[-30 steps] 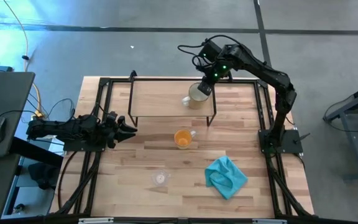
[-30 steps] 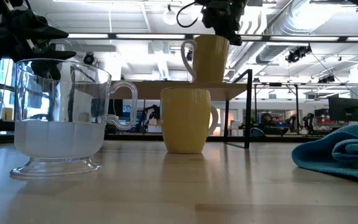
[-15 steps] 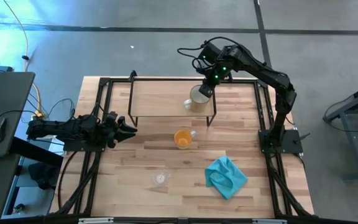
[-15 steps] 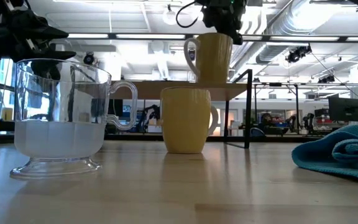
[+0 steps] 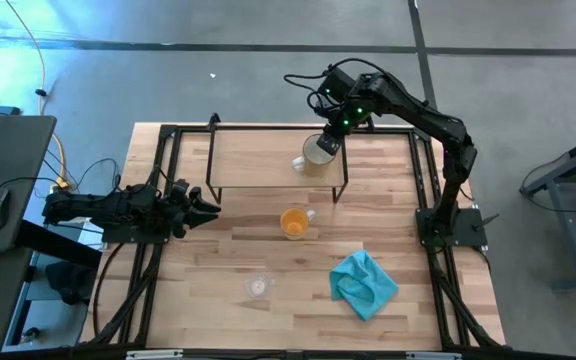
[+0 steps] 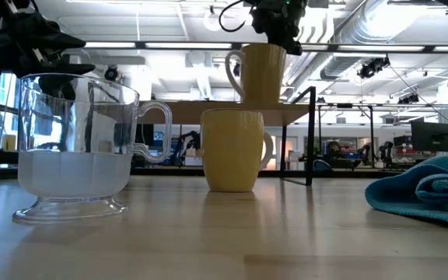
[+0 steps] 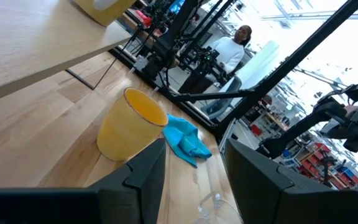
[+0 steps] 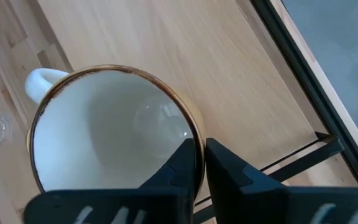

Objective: Stack small to large cups/mugs on shelf
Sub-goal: Put the white mug on the shelf

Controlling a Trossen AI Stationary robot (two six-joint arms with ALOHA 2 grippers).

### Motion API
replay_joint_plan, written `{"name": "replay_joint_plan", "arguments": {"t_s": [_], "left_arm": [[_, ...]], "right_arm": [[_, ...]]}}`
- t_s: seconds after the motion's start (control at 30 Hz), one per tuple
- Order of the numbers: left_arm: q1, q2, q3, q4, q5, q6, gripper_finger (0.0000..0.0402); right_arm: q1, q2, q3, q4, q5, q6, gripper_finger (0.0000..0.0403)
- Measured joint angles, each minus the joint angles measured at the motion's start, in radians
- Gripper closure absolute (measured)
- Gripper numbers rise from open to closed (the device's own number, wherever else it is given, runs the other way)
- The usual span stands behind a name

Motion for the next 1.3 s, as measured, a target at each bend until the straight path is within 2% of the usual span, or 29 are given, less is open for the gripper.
{"name": "replay_joint_plan", "arguments": {"t_s": [1.3], "left_arm": [[0.000,0.000,0.000,0.000,0.000,0.004,0.0247]], "right_arm": [[-0.014,0.000,0.000,0.027,0.025,0.017,0.0378]]}}
